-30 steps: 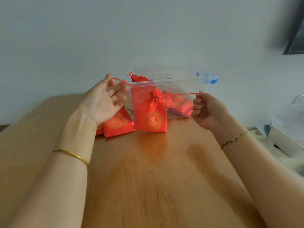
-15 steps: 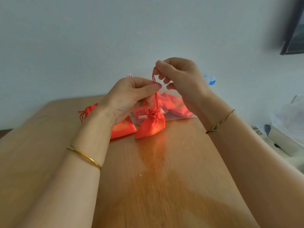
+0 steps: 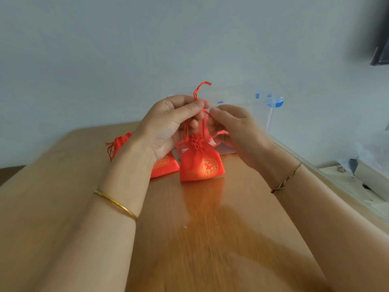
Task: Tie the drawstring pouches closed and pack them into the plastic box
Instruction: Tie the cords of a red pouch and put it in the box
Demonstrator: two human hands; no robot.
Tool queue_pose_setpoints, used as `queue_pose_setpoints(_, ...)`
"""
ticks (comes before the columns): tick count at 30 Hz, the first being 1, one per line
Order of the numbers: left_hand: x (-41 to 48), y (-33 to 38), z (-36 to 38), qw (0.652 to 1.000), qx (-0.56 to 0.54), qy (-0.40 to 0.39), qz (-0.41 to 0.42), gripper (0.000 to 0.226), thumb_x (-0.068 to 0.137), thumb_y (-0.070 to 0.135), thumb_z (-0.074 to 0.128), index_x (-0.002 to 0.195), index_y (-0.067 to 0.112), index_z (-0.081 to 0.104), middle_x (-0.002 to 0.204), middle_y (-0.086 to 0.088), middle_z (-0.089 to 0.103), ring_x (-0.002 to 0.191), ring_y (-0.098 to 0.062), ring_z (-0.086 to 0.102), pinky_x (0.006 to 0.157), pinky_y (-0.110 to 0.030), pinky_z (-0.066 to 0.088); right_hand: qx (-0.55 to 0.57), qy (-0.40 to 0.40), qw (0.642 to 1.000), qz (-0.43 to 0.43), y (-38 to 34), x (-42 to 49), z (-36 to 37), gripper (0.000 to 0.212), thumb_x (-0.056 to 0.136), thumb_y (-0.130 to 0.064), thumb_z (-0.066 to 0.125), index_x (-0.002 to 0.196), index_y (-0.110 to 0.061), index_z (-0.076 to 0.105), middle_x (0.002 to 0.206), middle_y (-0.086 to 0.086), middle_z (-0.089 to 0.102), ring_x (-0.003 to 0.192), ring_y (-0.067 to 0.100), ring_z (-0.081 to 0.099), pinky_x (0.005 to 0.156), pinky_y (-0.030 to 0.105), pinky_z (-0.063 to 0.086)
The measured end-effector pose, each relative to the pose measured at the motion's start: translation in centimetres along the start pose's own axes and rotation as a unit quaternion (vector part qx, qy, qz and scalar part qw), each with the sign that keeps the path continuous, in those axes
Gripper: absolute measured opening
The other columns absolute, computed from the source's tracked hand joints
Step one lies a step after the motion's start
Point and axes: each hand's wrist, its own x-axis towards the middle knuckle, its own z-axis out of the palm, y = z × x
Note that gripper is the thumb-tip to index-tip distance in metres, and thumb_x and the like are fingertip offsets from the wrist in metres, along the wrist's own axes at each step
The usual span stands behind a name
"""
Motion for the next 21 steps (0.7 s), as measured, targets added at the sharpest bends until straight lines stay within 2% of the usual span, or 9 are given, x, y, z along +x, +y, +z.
queue_pose_setpoints(2, 0.0, 0.0, 0.0, 1.000, -0.012, 0.018, -0.008, 0.011, 0.089, 0.007, 0.054, 0.086, 0.006, 0.065, 0.059, 0.003, 0.061, 0.048, -0.004, 0.052, 0.046, -0.014, 0.044, 0.035, 0.027, 0.999, -0.018, -0.2, 0.0, -0.5, 0.031, 0.093, -0.012, 0.046, 0.062, -0.011, 0.050, 0.057, 0.000, 0.050, 0.056, 0.014, 0.045, 0.056, 0.027, 0.035)
queue_pose_setpoints(4, 0.0, 0.1, 0.0, 0.999, -0.022, 0.033, -0.012, 0.011, 0.088, 0.005, 0.055, 0.087, 0.006, 0.065, 0.063, 0.001, 0.065, 0.052, -0.005, 0.058, 0.047, -0.014, 0.046, 0.035, -0.005, 0.999, -0.028, -0.5, -0.3, -1.2, 0.030, 0.089, -0.012, 0.049, 0.059, -0.011, 0.049, 0.055, 0.003, 0.050, 0.054, 0.016, 0.044, 0.052, 0.025, 0.034)
queue_pose_setpoints(7, -0.2, 0.1, 0.3, 0.999, -0.022, 0.042, -0.009, 0.012, 0.086, -0.002, 0.055, 0.085, 0.006, 0.064, 0.068, -0.003, 0.065, 0.052, -0.006, 0.058, 0.048, -0.015, 0.048, -0.077, -0.095, 0.992, 0.019, -0.8, -0.8, -1.8, 0.029, 0.089, -0.014, 0.051, 0.060, -0.010, 0.052, 0.057, 0.005, 0.050, 0.053, 0.013, 0.045, 0.051, 0.019, 0.039)
queue_pose_setpoints(9, -0.2, 0.1, 0.3, 0.999, 0.002, 0.035, -0.003, 0.016, 0.086, -0.006, 0.053, 0.085, 0.006, 0.063, 0.073, -0.005, 0.062, 0.052, -0.006, 0.057, 0.050, -0.015, 0.049, -0.106, -0.056, 0.992, 0.045, -0.6, -0.7, -2.1, 0.028, 0.091, -0.019, 0.050, 0.065, -0.011, 0.057, 0.061, 0.002, 0.056, 0.056, 0.012, 0.049, 0.056, 0.022, 0.041)
queue_pose_setpoints(12, -0.5, 0.5, 0.2, 0.998, 0.052, -0.013, 0.016, 0.020, 0.086, -0.008, 0.051, 0.088, 0.008, 0.062, 0.075, -0.006, 0.061, 0.056, -0.009, 0.056, 0.055, -0.016, 0.050, -0.040, 0.011, 0.998, 0.036, -0.2, -0.3, -2.2, 0.027, 0.096, -0.022, 0.044, 0.080, -0.012, 0.063, 0.078, 0.003, 0.064, 0.067, 0.013, 0.056, 0.062, 0.022, 0.046)
queue_pose_setpoints(14, -0.7, 0.6, 0.3, 0.993, 0.103, -0.042, 0.045, 0.023, 0.086, -0.008, 0.053, 0.092, 0.011, 0.063, 0.076, -0.003, 0.061, 0.062, -0.009, 0.057, 0.060, -0.017, 0.052, 0.035, -0.019, 0.998, 0.039, 0.1, -0.3, -1.9, 0.028, 0.098, -0.020, 0.039, 0.088, -0.013, 0.065, 0.086, 0.004, 0.067, 0.077, 0.016, 0.060, 0.072, 0.027, 0.048)
queue_pose_setpoints(16, -0.6, 0.5, 0.5, 0.974, 0.199, -0.032, 0.102, 0.026, 0.085, -0.008, 0.055, 0.094, 0.015, 0.063, 0.079, -0.001, 0.059, 0.068, -0.005, 0.058, 0.065, -0.014, 0.049, 0.083, -0.054, 0.993, 0.056, 0.3, -0.5, -1.3, 0.028, 0.099, -0.019, 0.038, 0.090, -0.016, 0.065, 0.083, 0.003, 0.067, 0.077, 0.017, 0.061, 0.074, 0.030, 0.048)
queue_pose_setpoints(18, -0.3, 0.2, 0.8, 0.935, 0.312, 0.005, 0.169, 0.030, 0.083, -0.008, 0.057, 0.094, 0.019, 0.063, 0.078, 0.003, 0.058, 0.069, -0.002, 0.056, 0.066, -0.010, 0.044, 0.093, -0.072, 0.990, 0.076, 0.5, -0.6, -1.0, 0.026, 0.099, -0.020, 0.039, 0.091, -0.016, 0.063, 0.081, 0.003, 0.064, 0.075, 0.017, 0.058, 0.070, 0.030, 0.046)
queue_pose_setpoints(21, -0.1, -0.4, 0.9, 0.898, 0.375, 0.047, 0.227, 0.036, 0.079, -0.007, 0.057, 0.096, 0.024, 0.063, 0.075, 0.010, 0.058, 0.068, 0.001, 0.055, 0.067, -0.010, 0.043, 0.098, -0.112, 0.984, 0.098, 0.7, -0.5, -1.2, 0.022, 0.098, -0.021, 0.041, 0.094, -0.012, 0.061, 0.085, 0.006, 0.060, 0.072, 0.016, 0.055, 0.068, 0.030, 0.046)
